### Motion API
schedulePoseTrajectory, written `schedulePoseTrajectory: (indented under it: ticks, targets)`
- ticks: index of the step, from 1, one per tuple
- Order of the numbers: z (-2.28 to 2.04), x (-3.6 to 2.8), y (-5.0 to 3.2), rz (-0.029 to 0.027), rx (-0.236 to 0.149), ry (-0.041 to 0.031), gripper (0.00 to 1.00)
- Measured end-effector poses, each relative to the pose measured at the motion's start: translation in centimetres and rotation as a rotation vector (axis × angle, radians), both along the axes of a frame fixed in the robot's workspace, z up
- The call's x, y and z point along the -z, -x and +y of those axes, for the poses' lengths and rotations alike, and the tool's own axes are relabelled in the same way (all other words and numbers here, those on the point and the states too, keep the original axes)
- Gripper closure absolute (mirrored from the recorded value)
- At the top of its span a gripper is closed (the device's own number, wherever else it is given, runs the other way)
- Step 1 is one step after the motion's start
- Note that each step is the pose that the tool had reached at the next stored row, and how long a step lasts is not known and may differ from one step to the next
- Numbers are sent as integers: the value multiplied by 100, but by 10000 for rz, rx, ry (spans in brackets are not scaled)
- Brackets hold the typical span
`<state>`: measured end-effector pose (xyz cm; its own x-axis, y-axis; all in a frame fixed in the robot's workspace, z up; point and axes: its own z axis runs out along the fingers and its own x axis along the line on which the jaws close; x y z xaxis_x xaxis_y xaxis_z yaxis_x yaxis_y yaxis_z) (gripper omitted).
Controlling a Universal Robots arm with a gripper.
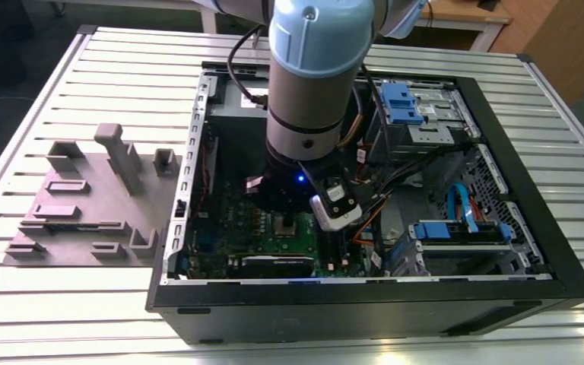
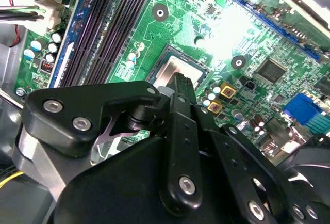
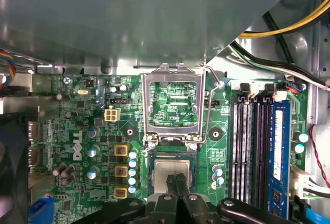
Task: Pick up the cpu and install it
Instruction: 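Place the cpu into insertion slot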
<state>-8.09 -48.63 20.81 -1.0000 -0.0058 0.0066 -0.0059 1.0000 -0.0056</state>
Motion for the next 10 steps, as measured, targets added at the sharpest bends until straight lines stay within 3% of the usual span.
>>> schedulePoseTrajectory:
  ticks: [3, 10]
  targets:
    - [0, 5, 14, -87, 1, -2, 90]
    - [0, 11, 24, -109, 0, -1, 90]
